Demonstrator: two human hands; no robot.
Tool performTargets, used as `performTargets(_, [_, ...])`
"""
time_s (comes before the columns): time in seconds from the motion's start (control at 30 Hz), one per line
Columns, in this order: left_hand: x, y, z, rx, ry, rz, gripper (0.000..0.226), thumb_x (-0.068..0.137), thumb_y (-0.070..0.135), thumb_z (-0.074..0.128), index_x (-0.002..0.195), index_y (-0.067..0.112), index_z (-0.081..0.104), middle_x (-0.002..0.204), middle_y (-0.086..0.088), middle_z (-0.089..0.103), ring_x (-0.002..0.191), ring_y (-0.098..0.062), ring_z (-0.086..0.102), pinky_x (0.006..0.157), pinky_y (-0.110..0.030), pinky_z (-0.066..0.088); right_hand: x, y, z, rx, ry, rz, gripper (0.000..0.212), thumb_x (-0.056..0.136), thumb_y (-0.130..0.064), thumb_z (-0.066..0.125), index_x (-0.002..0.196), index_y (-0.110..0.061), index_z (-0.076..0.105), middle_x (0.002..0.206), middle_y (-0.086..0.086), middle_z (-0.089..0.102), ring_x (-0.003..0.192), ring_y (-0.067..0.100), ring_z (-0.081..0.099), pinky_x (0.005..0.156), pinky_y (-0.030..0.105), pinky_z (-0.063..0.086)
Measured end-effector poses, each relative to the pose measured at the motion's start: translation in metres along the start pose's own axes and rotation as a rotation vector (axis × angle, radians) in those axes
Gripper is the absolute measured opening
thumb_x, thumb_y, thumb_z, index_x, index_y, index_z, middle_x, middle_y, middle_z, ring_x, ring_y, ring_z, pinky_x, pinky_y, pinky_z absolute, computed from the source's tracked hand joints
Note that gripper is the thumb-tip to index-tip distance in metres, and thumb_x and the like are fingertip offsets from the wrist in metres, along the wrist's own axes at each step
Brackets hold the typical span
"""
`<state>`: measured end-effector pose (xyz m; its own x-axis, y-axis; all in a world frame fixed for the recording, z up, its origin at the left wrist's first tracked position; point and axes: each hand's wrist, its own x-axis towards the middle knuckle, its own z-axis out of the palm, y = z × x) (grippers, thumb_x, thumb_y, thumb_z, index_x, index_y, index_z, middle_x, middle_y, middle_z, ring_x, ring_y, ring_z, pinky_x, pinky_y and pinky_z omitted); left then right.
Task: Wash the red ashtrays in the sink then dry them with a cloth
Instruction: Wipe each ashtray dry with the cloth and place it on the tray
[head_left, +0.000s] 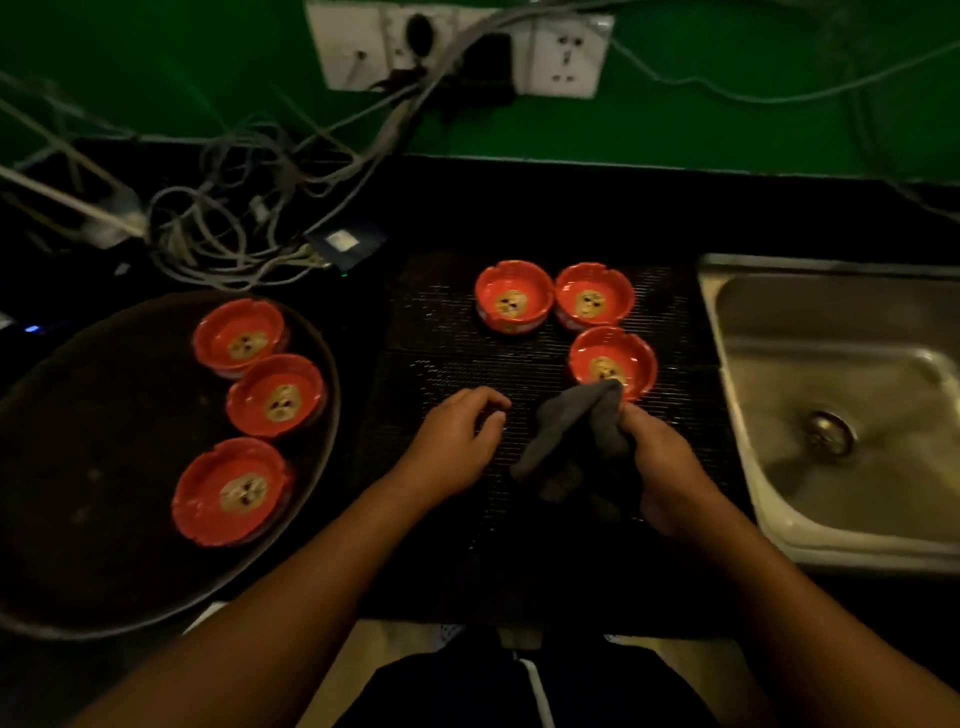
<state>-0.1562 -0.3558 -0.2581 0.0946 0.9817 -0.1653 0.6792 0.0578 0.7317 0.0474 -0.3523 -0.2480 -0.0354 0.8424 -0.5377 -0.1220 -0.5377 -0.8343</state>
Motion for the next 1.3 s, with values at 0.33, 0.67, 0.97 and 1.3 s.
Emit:
performTargets(0.33, [0.111, 0.061, 0.073, 0.041, -0.011, -0.342, 0.049, 0.089, 0.029, 0.059, 0.131, 0.006, 0.048, 0.125, -0.02, 0.058, 0.109, -0.035, 0.06, 0.093, -0.039, 0.049, -0.004, -0.029, -0.119, 0.473, -0.129, 0.152, 0.044, 0.068, -0.042, 0.067, 0.101, -0.014, 0.073, 0.103, 0.013, 0.071, 0.088, 0.023, 0.071, 0.069, 0.031, 0.059])
performTargets(0.67, [0.116, 0.088, 0.095, -0.077, 0.131, -0.429, 0.021, 0.09, 0.011, 0.054, 0.106, 0.016, 0.041, 0.101, -0.009, 0.058, 0.082, -0.023, 0.061, 0.058, -0.03, 0.049, 0.027, -0.022, -0.177, 0.388, -0.137, 0.184, 0.048, 0.083, -0.029, 0.058, 0.126, -0.009, 0.053, 0.129, 0.025, 0.057, 0.11, 0.033, 0.059, 0.095, 0.043, 0.049])
performTargets(0.97, [0.081, 0.126, 0.114, -0.111, 0.215, -0.186, 0.045, 0.084, -0.009, 0.052, 0.119, 0.019, 0.054, 0.106, 0.006, 0.052, 0.095, -0.012, 0.053, 0.071, -0.021, 0.047, 0.019, -0.026, -0.207, 0.316, -0.104, 0.156, 0.033, 0.088, -0.022, 0.055, 0.117, -0.008, 0.054, 0.11, 0.022, 0.063, 0.096, 0.03, 0.062, 0.082, 0.039, 0.051])
performTargets(1.3, [0.063, 0.126, 0.093, 0.151, 0.337, 0.313, 0.057, 0.071, -0.022, 0.057, 0.124, -0.004, 0.048, 0.128, -0.023, 0.049, 0.112, -0.022, 0.045, 0.086, -0.023, 0.041, 0.005, -0.023, -0.199, 0.326, -0.106, 0.111, 0.025, 0.093, -0.022, 0.053, 0.113, -0.008, 0.057, 0.107, 0.018, 0.067, 0.096, 0.028, 0.065, 0.081, 0.039, 0.052])
